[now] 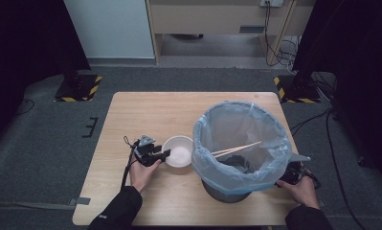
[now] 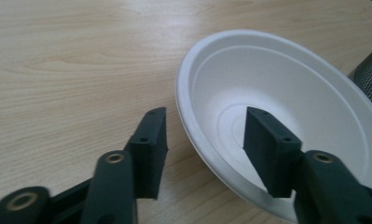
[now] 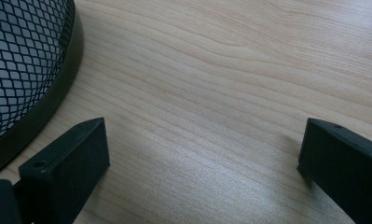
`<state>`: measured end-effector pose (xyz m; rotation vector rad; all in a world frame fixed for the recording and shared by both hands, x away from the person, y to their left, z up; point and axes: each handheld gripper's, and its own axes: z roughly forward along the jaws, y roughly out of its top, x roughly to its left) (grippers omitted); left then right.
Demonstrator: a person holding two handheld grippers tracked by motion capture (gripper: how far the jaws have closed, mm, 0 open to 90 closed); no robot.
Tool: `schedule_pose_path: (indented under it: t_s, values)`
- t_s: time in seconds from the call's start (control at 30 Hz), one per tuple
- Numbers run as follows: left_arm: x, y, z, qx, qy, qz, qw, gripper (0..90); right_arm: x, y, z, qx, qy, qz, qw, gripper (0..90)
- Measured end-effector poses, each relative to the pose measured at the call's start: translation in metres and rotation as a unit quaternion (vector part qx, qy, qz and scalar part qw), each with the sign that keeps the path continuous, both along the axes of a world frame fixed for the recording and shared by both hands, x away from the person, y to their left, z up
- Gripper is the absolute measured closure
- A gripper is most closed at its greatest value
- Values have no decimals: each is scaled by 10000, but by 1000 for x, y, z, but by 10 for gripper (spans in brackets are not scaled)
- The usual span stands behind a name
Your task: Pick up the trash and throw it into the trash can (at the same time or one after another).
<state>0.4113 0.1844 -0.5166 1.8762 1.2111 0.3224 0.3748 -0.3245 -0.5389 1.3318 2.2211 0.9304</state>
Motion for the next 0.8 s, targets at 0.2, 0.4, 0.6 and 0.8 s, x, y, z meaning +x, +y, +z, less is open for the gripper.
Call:
schedule_pose_path:
  t_s: [0.2,0.4,0.6,0.8]
  values:
    - [0,-4,-1,125,97,-76,9998,716,0,0,0,0,0,-1,10000,19]
    - [-3,-6,8,56,62,-166,9998,784,0,0,0,0,0,0,10000,19]
    - [-8,-8,26,-40,-178,-304,9994,827,0,0,0,0,0,0,10000,19]
    - [-12,-3,44,49,-411,-329,9986,838,0,0,0,1,0,1,10000,19]
